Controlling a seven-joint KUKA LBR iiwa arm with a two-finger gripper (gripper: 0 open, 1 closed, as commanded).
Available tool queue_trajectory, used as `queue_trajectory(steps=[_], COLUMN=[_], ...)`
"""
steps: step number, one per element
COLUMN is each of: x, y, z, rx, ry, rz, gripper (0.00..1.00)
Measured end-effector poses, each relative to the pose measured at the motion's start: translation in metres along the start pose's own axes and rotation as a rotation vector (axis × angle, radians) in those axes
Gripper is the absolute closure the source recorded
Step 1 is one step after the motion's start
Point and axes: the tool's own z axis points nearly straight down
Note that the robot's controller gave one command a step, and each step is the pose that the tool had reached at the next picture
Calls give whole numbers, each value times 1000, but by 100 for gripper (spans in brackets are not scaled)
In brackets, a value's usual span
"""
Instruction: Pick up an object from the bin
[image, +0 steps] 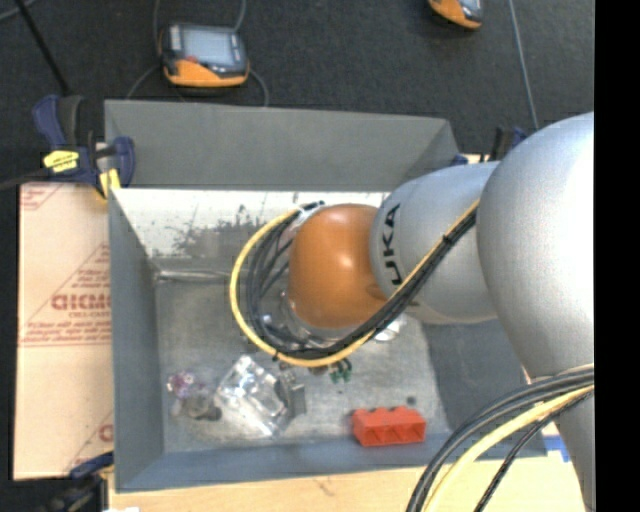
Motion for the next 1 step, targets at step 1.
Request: queue_trajectory(steps=[1], x=[0], y=[-1], z=[-1], rx=[1], ry=[0], rz=[1], gripper=[100])
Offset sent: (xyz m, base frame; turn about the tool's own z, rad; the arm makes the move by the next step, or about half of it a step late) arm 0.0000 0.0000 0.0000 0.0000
